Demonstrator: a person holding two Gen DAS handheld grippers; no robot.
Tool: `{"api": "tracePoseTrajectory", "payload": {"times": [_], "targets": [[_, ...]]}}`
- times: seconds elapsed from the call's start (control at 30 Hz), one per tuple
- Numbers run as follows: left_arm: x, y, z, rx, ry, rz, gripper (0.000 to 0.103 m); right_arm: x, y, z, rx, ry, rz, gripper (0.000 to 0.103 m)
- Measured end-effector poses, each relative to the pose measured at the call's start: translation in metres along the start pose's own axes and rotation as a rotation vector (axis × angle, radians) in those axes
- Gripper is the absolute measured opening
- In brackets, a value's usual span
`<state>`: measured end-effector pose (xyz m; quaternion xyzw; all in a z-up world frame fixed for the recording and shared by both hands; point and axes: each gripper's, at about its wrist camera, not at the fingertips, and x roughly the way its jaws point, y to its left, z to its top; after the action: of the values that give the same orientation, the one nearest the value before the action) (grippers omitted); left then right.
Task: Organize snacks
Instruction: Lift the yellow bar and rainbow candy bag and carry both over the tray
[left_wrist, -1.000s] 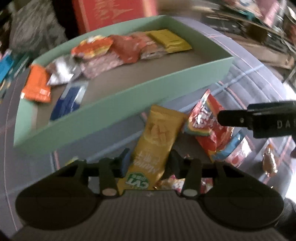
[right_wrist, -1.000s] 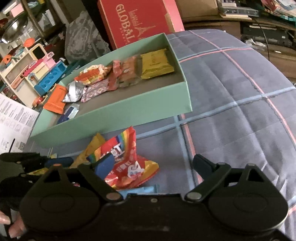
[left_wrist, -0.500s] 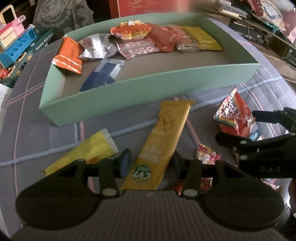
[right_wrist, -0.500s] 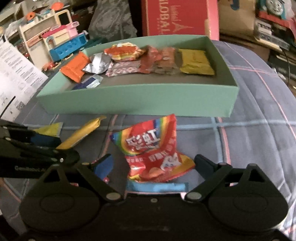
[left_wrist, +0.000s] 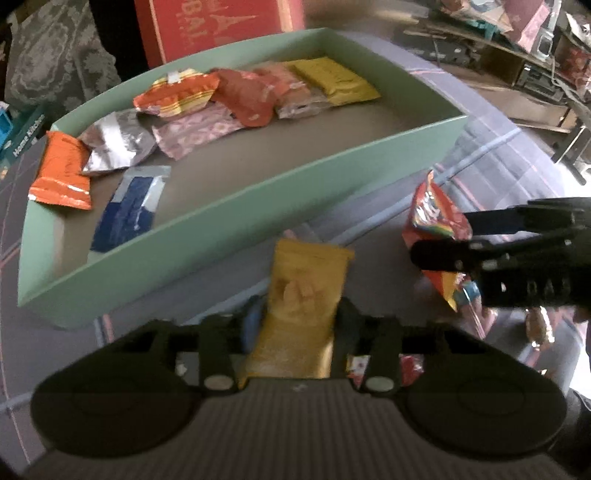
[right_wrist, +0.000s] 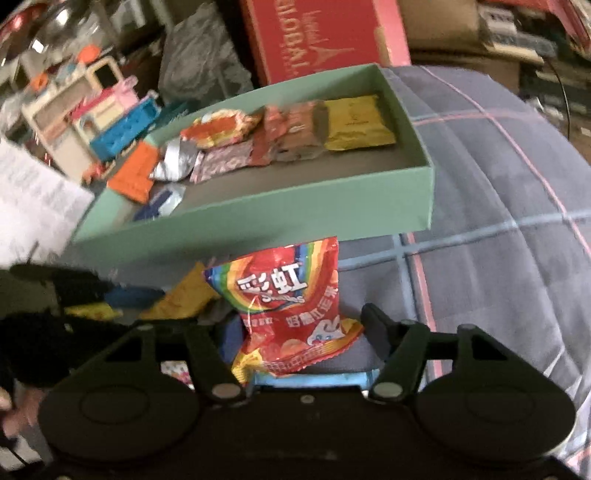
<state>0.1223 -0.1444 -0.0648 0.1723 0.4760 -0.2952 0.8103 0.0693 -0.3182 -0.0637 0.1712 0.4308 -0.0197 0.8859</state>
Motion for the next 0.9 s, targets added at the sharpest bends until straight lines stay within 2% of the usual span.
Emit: {"api": "tracePoseTrajectory", "payload": {"times": [0.1,0.17,0.3,0.4,0.57,0.7,0.83,0.9], "targets": [[-0.004,-0.003,-0.004,-0.018,-0.008,0.0,0.03,-0.002,0.001,0.003,0.023,0.0,-0.009,0.062],[-0.01,-0.002,-0.007,-0.051,-0.025,-0.002,0.025,-0.005,0.003,0.004,0.023,-0.011,-0.01,0.056],[-0.024,0.003,-0.01,-0.088,-0.05,-0.017,0.016,-0.012,0.004,0.007,0.022,-0.018,-0.021,0.054],[-0.029,0.004,-0.014,-0.088,-0.051,-0.01,0.016,-0.01,0.006,0.004,0.016,-0.002,-0.028,0.053],[-0.033,0.012,-0.022,-0.125,-0.038,-0.015,0.017,-0.014,0.005,0.0,0.012,0.007,-0.029,0.053],[-0.029,0.018,-0.026,-0.138,-0.004,0.023,0.027,-0.013,0.001,0.001,0.006,0.013,-0.032,0.054],[-0.027,0.014,-0.029,-0.095,0.007,0.025,0.03,-0.008,-0.002,-0.001,-0.004,0.027,-0.036,0.065],[-0.026,0.011,-0.029,-0.072,0.011,0.022,0.036,-0.007,-0.002,-0.003,-0.01,0.025,-0.035,0.067]]}}
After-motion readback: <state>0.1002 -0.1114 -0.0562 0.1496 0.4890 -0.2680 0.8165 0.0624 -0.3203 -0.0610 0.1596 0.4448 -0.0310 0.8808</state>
